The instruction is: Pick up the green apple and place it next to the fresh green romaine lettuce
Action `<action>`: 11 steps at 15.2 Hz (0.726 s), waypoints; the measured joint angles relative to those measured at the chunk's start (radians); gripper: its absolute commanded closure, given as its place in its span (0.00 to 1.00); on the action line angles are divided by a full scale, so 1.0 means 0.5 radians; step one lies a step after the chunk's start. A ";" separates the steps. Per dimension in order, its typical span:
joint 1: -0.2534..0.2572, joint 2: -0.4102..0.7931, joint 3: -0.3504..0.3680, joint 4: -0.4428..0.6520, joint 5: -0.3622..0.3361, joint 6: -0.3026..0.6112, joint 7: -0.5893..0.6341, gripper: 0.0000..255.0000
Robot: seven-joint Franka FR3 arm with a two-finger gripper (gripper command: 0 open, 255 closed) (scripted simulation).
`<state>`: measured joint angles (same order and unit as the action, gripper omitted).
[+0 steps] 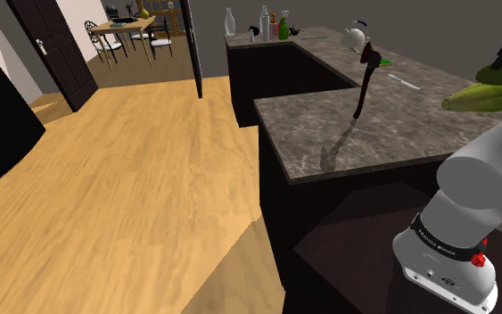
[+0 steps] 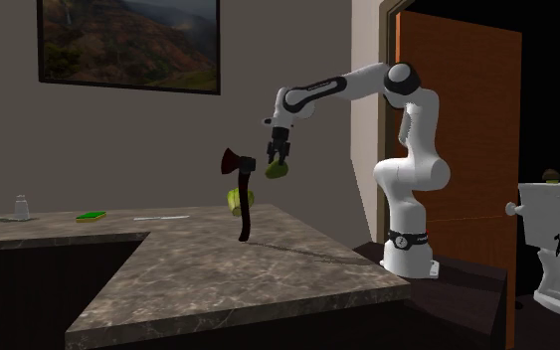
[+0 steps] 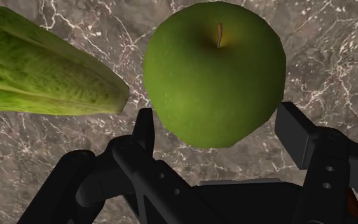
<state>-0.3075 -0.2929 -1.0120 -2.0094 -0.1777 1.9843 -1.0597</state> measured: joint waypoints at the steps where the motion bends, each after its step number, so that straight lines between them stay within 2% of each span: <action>1: -0.001 0.000 -0.005 -0.024 -0.002 0.024 -0.001 1.00; 11: 0.041 0.096 -0.121 -0.235 0.061 0.306 -0.068 1.00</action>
<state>-0.2870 -0.2450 -1.0723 -2.1268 -0.1472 2.1372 -1.0936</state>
